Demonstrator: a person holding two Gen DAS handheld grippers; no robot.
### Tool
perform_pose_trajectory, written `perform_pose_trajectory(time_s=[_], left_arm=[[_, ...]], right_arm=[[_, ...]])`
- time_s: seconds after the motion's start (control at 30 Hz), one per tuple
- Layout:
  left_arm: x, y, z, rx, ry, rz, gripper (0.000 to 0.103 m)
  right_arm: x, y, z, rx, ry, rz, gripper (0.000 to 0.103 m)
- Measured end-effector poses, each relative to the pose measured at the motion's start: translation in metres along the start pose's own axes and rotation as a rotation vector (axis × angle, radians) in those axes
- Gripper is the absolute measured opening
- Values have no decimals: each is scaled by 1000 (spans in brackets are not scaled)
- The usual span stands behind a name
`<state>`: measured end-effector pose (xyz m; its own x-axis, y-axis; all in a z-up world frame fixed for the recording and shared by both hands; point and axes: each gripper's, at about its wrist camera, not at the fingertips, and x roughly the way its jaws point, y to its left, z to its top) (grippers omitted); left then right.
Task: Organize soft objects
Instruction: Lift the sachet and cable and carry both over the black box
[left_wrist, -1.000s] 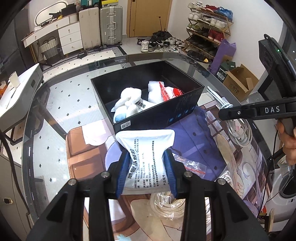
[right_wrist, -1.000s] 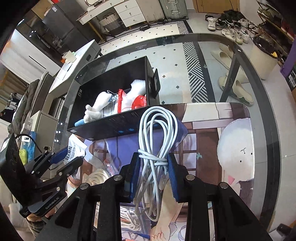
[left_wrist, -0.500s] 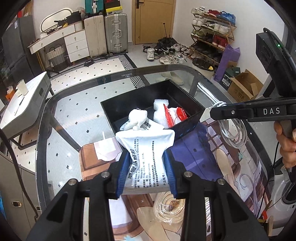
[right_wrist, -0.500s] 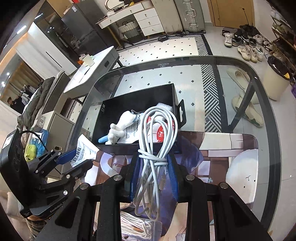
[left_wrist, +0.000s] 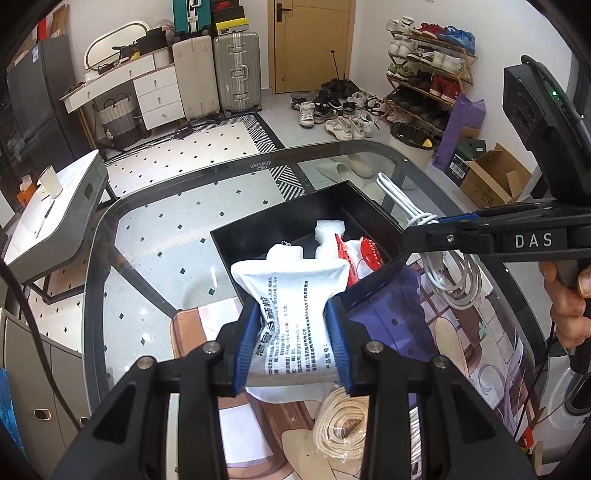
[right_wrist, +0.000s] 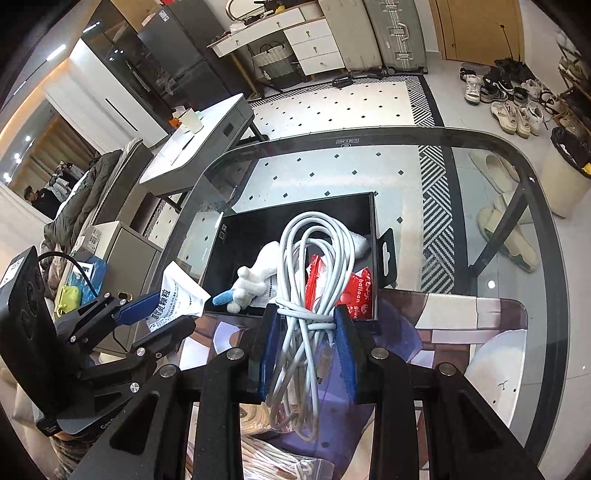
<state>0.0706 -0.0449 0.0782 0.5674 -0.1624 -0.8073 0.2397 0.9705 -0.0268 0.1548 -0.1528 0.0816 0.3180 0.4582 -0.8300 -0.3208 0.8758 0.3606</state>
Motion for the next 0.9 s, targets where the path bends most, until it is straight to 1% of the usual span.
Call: perform_pose_trajectory(time_s=[0.33, 0.7, 0.9], left_arm=[[6, 1, 10, -4, 0, 6, 35], [20, 10, 31, -9, 5, 16, 35], [29, 17, 40, -21, 7, 15, 35]], right_arm=[[6, -1, 16, -23, -30, -15, 29], [14, -4, 46, -34, -61, -31, 29], [21, -4, 60, -39, -59, -25, 29]])
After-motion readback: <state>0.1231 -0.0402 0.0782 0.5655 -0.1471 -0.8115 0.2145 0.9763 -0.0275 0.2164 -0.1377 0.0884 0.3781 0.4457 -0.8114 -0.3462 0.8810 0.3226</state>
